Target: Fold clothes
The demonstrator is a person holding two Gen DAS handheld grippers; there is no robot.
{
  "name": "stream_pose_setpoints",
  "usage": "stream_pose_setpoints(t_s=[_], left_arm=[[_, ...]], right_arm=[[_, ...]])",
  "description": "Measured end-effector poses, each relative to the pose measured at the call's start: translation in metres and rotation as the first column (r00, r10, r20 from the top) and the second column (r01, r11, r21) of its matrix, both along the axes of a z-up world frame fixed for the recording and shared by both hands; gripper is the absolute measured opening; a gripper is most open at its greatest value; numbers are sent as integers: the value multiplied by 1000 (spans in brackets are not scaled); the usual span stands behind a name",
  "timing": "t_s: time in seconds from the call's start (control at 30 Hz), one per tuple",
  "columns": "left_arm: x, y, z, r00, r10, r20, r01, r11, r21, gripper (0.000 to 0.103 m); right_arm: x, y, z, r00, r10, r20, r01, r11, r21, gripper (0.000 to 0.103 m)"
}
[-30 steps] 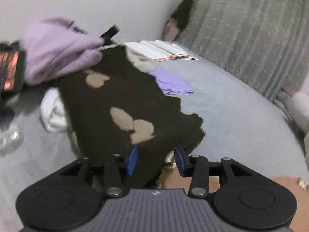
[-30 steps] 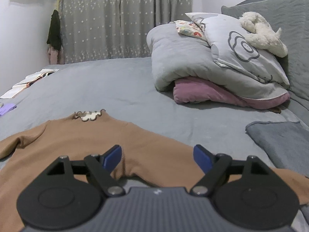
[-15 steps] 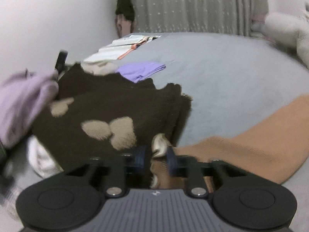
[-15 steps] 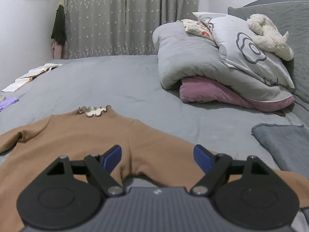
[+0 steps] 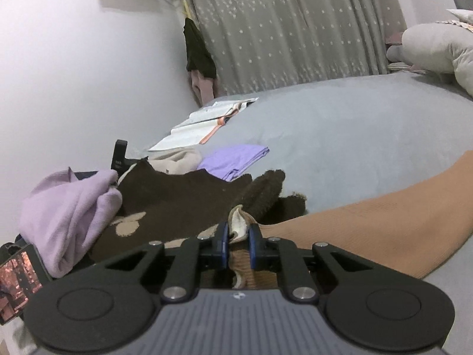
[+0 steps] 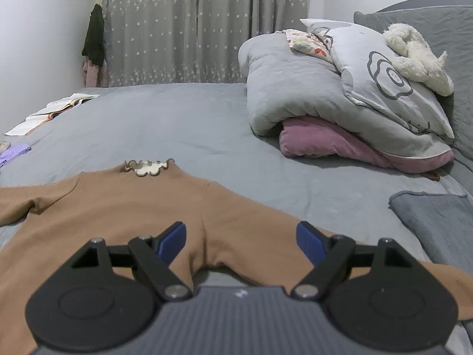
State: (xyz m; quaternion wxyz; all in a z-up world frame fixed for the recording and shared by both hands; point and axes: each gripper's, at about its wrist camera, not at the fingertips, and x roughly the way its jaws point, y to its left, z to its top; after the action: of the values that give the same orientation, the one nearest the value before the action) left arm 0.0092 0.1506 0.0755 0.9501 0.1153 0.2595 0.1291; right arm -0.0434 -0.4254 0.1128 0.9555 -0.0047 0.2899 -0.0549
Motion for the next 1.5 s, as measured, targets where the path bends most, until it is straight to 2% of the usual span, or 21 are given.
stream_pose_setpoints(t_s=[0.1, 0.27, 0.47, 0.53, 0.67, 0.83, 1.03, 1.2, 1.3, 1.37, 1.4, 1.47, 1.5], left_arm=[[1, 6, -5, 1000, -6, -30, 5, 999, -41, 12], [-1, 32, 1, 999, 38, 9, -35, 972, -234, 11], [-13, 32, 13, 998, 17, 57, 2, 948, -317, 7], [-16, 28, 17, 998, 9, 69, 14, 944, -329, 7], [-9, 25, 15, 998, -1, 59, 18, 958, -286, 6], [1, 40, 28, 993, 45, 111, -2, 933, -359, 4], [37, 47, 43, 980, 85, 182, -9, 922, -387, 4], [88, 63, 48, 974, 163, 155, -77, 889, -452, 4], [108, 70, 45, 973, 192, 125, -117, 885, -450, 4], [125, 73, 39, 973, 208, 103, -147, 894, -422, 4], [129, 73, 36, 970, 220, 100, -164, 905, -393, 0], [136, 76, 27, 966, 247, 76, -211, 924, -320, 0], [137, 81, 19, 968, 249, 40, -222, 916, -333, 0]], right_arm=[[0, 0, 0, 1000, 2, 0, -2, 1000, 0, 81], [1, 1, 0, 1000, 6, -1, -6, 1000, 1, 81], [1, 1, 1, 1000, 6, 0, -6, 1000, 3, 81], [0, 0, 1, 1000, 3, 1, -3, 1000, 5, 81], [1, 0, 1, 1000, 2, 1, -2, 1000, 6, 81], [0, 3, 2, 1000, 9, 6, -9, 1000, 9, 81], [0, -1, 1, 1000, -7, 7, 7, 1000, 14, 81], [0, -5, 1, 1000, -23, 9, 23, 1000, -2, 81], [0, -7, 2, 999, -31, 14, 31, 1000, -5, 81], [-1, -8, 3, 999, -37, 21, 37, 999, -6, 81], [-1, -9, 3, 999, -42, 26, 42, 999, -6, 81], [-1, -12, 4, 998, -46, 31, 47, 999, -6, 81], [-1, -13, 4, 998, -47, 31, 47, 999, -5, 81]])
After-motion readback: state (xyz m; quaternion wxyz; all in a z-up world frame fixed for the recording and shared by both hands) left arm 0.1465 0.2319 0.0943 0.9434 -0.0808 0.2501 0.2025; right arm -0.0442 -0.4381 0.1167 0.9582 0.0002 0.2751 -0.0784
